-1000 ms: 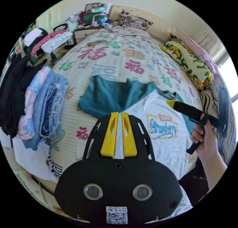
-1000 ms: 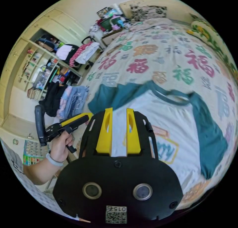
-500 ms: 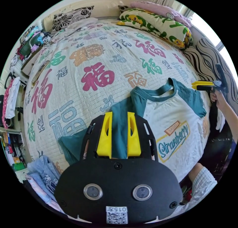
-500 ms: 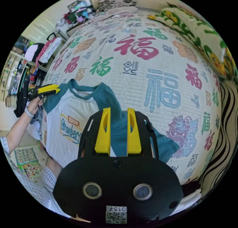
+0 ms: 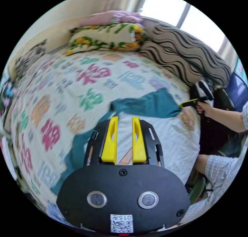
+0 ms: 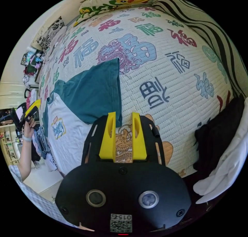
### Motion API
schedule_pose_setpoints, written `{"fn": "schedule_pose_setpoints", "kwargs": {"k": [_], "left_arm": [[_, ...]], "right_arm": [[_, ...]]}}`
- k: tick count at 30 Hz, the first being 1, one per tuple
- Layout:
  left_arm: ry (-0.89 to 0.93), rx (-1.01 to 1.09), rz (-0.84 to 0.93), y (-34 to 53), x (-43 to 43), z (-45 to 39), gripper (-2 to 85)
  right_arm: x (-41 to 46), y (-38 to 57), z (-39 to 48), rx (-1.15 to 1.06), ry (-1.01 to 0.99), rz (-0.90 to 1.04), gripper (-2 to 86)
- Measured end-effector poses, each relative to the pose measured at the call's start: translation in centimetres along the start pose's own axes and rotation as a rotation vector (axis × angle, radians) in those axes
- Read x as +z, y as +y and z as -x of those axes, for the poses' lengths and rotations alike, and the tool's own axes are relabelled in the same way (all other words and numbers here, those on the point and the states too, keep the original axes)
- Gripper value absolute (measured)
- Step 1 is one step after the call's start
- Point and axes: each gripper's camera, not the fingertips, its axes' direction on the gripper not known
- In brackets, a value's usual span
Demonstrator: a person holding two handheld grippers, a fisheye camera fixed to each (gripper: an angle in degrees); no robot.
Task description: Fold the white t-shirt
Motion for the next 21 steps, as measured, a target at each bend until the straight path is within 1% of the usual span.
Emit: {"fn": "schedule_pose_setpoints", "kwargs": {"k": [3, 6, 9, 11, 12, 14, 16, 19, 21], "left_arm": [[0.112, 0.139, 0.057, -7.1, 5.4, -4.2, 8.6], [0.158, 0.221, 0.144, -12.4, 11.1, -7.5, 8.2], [0.178, 0.216, 0.216, -15.5, 15.3, -8.8, 7.1], [0.192, 0.212, 0.244, -16.4, 16.9, -9.1, 5.4], [0.200, 0.225, 0.276, -16.6, 17.7, -9.3, 3.2], [0.190, 0.247, 0.335, -16.5, 18.6, -9.4, 0.8], [0.198, 0.247, 0.302, -16.1, 17.8, -8.8, -0.2], [0.223, 0.195, 0.155, -14.5, 13.9, -6.5, -0.7], [0.226, 0.142, 0.012, -12.0, 9.2, -4.0, -0.7]], "right_arm": [[-1.1, 0.7, -1.5, 0.005, -0.091, 0.018, 8.6], [-1.0, 1.3, -2.3, -0.041, -0.109, 0.045, 7.2], [-1.4, 1.3, -3.8, -0.017, -0.103, 0.031, 4.0], [-1.7, 1.5, -5.3, 0.024, -0.177, 0.011, 2.0], [-1.9, 1.7, -6.1, 0.040, -0.227, -0.002, 1.1], [-2.3, 1.9, -6.9, 0.041, -0.255, -0.003, 0.4], [-3.1, 2.4, -7.1, 0.010, -0.245, -0.028, 0.0], [-5.0, 3.3, -6.9, -0.045, -0.233, -0.087, -0.2], [-6.9, 4.2, -5.8, -0.110, -0.255, -0.130, -0.3]]}}
